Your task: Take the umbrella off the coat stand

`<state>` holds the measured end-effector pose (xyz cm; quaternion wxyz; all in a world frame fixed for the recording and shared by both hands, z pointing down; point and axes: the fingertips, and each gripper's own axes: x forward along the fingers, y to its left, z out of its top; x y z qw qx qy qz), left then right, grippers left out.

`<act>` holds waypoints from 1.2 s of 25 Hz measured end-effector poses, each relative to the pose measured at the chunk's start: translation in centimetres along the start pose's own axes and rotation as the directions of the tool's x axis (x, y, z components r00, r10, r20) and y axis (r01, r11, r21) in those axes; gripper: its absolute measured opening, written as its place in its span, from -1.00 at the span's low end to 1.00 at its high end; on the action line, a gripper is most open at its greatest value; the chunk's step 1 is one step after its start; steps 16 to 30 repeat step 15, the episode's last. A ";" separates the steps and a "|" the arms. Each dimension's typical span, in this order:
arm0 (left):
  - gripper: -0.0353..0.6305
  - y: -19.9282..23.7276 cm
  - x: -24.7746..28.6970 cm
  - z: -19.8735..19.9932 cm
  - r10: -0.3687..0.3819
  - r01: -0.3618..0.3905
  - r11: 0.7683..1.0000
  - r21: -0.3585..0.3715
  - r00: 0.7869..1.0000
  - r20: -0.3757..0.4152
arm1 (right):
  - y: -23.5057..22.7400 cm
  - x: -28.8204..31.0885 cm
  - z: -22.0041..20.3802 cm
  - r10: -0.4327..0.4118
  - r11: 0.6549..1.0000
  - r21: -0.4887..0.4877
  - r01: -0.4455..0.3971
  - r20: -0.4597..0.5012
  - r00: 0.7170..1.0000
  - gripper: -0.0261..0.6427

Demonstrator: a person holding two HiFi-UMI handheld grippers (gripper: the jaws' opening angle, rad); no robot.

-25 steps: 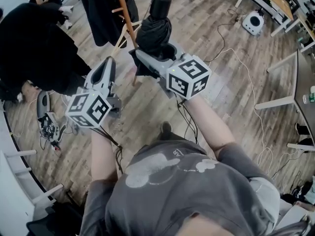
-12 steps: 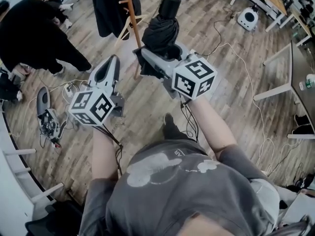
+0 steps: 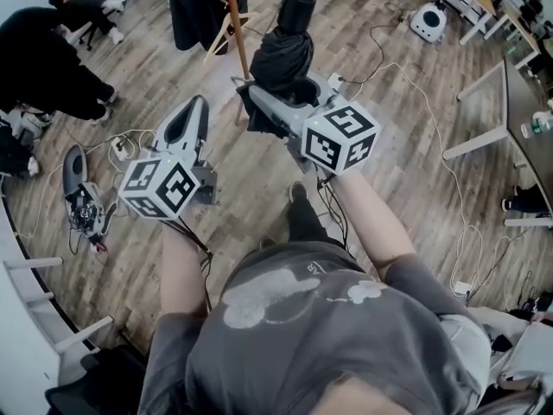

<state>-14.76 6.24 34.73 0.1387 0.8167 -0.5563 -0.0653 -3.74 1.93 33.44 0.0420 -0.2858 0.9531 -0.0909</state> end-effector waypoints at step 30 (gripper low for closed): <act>-0.88 -1.4 -3.1 -0.7 -0.043 0.043 0.999 0.000 0.999 -0.007 | 2.7 -2.9 -1.6 -0.052 0.999 -0.012 0.052 -0.020 0.998 -0.08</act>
